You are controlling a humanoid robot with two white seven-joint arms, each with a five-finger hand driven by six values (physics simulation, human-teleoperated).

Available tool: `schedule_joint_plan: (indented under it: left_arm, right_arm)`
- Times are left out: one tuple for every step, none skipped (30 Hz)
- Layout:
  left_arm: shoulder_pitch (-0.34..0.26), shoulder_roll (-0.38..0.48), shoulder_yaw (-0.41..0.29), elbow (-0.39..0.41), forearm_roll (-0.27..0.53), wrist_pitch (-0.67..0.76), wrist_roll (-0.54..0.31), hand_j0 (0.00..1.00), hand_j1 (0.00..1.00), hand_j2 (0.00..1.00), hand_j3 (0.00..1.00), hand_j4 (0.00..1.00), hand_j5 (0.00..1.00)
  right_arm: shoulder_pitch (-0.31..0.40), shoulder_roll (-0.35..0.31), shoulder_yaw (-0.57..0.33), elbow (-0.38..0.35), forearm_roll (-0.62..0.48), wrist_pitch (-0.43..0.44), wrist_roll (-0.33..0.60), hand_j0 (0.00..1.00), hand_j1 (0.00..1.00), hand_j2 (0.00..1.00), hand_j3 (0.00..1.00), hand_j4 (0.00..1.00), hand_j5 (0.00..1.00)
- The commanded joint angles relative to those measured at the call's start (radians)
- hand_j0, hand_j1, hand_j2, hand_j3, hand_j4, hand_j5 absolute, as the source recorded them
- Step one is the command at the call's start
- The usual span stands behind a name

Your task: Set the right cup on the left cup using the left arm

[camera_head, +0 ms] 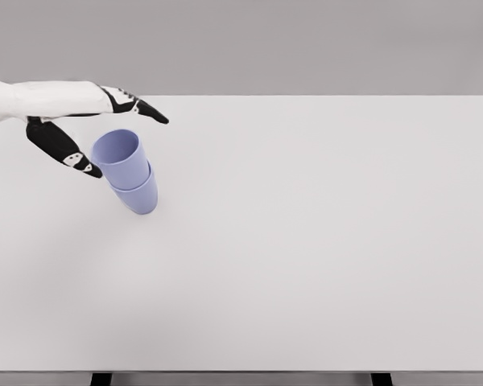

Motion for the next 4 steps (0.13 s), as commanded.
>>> schedule_joint_plan:
  left_arm:
    - [0.0,0.043,0.013,-0.079,0.084,-0.093,0.0,1.0,1.0,1.0,1.0,1.0,1.0]
    - [0.0,0.038,0.018,-0.079,0.086,-0.14,0.0,1.0,1.0,1.0,1.0,1.0,1.0]
    - [0.002,0.038,0.022,-0.079,0.089,-0.188,0.0,1.0,1.0,1.0,1.0,1.0,1.0]
    - [0.005,0.035,0.024,-0.079,0.098,-0.19,0.0,1.0,1.0,1.0,1.0,1.0,1.0]
  right_arm:
    - [0.0,0.0,0.0,0.0,0.001,-0.001,0.0,1.0,1.0,1.0,1.0,1.0,1.0]
    - [0.0,0.0,0.0,0.0,0.001,-0.001,0.0,1.0,1.0,1.0,1.0,1.0,1.0]
    - [0.0,0.0,0.0,0.0,0.001,-0.001,0.0,1.0,1.0,1.0,1.0,1.0,1.0]
    - [0.0,0.0,0.0,0.0,0.001,-0.001,0.0,1.0,1.0,1.0,1.0,1.0,1.0]
